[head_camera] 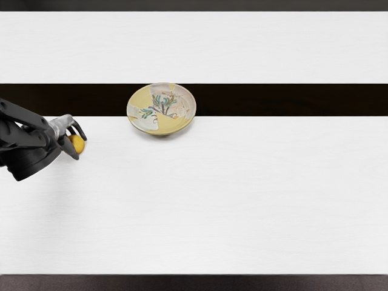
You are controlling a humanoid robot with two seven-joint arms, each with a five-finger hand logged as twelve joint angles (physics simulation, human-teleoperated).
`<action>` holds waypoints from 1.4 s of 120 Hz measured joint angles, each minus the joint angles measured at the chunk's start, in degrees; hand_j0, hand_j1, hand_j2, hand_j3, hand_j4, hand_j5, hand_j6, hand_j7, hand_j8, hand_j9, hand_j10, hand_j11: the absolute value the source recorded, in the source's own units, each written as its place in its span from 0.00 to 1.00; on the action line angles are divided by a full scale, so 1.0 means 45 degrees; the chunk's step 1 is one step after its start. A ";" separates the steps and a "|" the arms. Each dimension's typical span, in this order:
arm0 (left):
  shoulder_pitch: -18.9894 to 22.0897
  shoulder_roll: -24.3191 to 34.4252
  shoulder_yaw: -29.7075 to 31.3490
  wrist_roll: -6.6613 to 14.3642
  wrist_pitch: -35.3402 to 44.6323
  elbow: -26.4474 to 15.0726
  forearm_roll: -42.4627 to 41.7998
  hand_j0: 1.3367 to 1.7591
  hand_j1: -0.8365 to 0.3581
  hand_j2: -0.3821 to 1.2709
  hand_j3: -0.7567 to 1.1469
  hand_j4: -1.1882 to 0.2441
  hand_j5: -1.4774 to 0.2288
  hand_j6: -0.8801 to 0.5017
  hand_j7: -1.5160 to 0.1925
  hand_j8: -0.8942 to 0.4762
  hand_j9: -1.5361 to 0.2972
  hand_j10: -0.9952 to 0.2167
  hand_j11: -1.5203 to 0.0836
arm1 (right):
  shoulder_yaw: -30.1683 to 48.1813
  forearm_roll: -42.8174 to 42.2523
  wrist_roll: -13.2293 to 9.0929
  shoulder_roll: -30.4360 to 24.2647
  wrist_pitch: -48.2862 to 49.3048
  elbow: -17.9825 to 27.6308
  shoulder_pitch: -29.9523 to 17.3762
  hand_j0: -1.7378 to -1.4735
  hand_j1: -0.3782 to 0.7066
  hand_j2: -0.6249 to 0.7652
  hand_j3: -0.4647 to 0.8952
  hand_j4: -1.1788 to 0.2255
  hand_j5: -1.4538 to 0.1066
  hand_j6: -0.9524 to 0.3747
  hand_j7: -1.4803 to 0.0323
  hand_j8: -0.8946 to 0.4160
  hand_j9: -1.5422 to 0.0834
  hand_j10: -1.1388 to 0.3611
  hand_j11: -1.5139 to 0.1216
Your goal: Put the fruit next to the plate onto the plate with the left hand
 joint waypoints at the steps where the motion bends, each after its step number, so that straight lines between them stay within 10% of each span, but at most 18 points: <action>1: 0.0000 0.0008 -0.0001 -0.0004 -0.0004 0.0000 -0.0003 0.75 0.44 0.36 0.35 0.41 0.33 0.36 0.34 0.34 0.39 0.23 0.36 | 0.0000 0.0000 0.0000 0.0000 0.0000 0.0000 -0.0001 0.30 0.04 0.45 0.34 0.83 0.93 0.71 0.97 0.68 0.94 0.75 0.92; 71: -0.2341 0.0749 -0.1453 0.0007 -0.0478 -0.0216 -0.1608 0.75 0.42 0.47 0.39 0.36 0.22 0.39 0.25 0.37 0.27 0.19 0.28 | 0.0001 0.0000 0.0000 0.0000 0.0000 0.0000 -0.0001 0.30 0.04 0.45 0.34 0.83 0.93 0.71 0.97 0.68 0.94 0.75 0.92; 109: -0.1350 -0.0758 -0.5432 0.0007 -0.0560 0.1678 -0.1468 0.75 0.35 0.57 0.40 0.37 0.18 0.42 0.24 0.41 0.26 0.23 0.28 | 0.0001 0.0000 0.0000 0.0000 0.0000 0.0000 0.0000 0.30 0.04 0.45 0.34 0.83 0.93 0.71 0.97 0.68 0.94 0.75 0.92; 143: -0.0724 -0.1132 -0.6290 -0.0012 -0.0546 0.2749 -0.1440 0.75 0.36 0.55 0.40 0.36 0.18 0.42 0.24 0.41 0.26 0.23 0.28 | 0.0001 0.0000 0.0000 0.0000 0.0000 0.0000 -0.0002 0.30 0.04 0.45 0.34 0.83 0.93 0.71 0.97 0.68 0.94 0.75 0.92; 168: -0.0409 -0.1556 -0.6331 -0.0008 -0.0424 0.2857 -0.1483 0.76 0.58 0.38 0.40 0.50 0.47 0.45 0.51 0.45 0.50 0.43 0.55 | 0.0000 0.0000 0.0000 0.0000 0.0000 0.0000 0.0003 0.30 0.04 0.45 0.34 0.83 0.93 0.71 0.97 0.68 0.94 0.75 0.92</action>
